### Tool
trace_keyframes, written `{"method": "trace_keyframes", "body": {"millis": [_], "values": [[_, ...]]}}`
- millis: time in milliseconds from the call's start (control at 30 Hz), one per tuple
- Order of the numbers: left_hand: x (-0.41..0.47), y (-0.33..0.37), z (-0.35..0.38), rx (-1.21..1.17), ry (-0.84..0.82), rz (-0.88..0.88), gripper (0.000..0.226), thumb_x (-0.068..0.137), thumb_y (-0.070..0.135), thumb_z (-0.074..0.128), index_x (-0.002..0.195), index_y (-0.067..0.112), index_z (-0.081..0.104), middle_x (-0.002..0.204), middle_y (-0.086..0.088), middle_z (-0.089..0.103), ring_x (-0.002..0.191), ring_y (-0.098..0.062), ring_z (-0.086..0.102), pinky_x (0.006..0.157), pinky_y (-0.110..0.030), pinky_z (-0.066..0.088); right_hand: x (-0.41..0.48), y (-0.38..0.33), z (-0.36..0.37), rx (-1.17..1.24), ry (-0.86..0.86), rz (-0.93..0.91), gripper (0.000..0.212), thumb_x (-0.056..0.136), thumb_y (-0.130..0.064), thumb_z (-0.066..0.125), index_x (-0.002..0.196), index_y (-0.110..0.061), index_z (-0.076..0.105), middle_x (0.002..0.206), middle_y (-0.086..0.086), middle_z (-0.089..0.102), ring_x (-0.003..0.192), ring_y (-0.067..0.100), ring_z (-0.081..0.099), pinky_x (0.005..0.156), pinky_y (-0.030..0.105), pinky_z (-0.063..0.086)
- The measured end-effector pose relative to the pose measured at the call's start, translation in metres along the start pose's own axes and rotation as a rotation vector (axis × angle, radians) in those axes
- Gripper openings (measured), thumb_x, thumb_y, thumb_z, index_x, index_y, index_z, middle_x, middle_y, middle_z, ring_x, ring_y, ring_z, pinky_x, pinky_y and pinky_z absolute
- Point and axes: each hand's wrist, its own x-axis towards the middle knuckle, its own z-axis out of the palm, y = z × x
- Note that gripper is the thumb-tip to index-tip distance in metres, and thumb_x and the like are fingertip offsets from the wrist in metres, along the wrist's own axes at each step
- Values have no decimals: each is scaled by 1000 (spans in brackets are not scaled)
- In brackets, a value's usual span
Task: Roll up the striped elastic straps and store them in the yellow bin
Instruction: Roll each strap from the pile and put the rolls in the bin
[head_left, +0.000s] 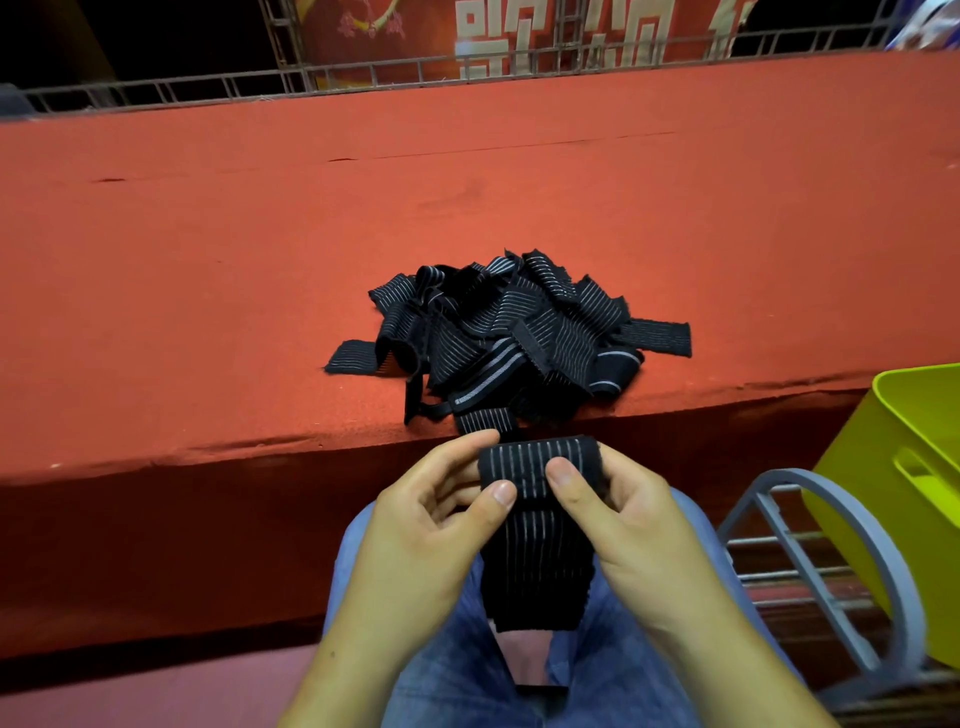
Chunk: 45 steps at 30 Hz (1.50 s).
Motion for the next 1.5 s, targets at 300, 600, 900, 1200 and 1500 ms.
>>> {"method": "trace_keyframes", "body": {"millis": [300, 600, 900, 1200, 1500], "values": [[-1, 0, 1, -19, 7, 53, 32, 90, -1, 72, 118, 16, 73, 107, 1, 79, 102, -14, 75, 86, -17, 55, -1, 0, 1, 60, -24, 76, 34, 89, -37, 67, 112, -15, 79, 107, 8, 82, 104, 21, 78, 85, 29, 59], [-1, 4, 0, 17, 43, 135, 34, 91, -4, 71, 118, 17, 73, 111, 6, 78, 109, -8, 72, 86, -13, 53, -1, 2, 2, 71, -80, 172, 40, 92, -45, 64, 121, -21, 77, 116, 7, 80, 114, 23, 75, 102, 45, 56], [0, 1, 0, 29, 49, 156, 41, 86, -16, 69, 109, 17, 76, 111, 6, 78, 109, -7, 72, 89, -14, 53, -1, -3, 4, 91, -59, 204, 45, 80, -59, 65, 108, -27, 81, 108, 7, 82, 102, 19, 77, 88, 35, 55], [0, 1, 2, 0, 28, 142, 40, 84, -23, 67, 103, 11, 75, 120, 8, 76, 114, -7, 70, 94, -15, 52, 1, 0, 3, 106, -36, 188, 26, 90, -41, 73, 111, -27, 80, 107, 7, 80, 100, 15, 73, 90, 32, 54], [-3, 3, 4, -87, -63, 34, 43, 90, -11, 67, 126, 13, 65, 122, 3, 74, 113, -9, 70, 88, -16, 54, 2, 4, -1, 131, -28, 183, 44, 82, -26, 69, 125, -31, 73, 116, 6, 80, 110, 20, 75, 87, 28, 54]]}}
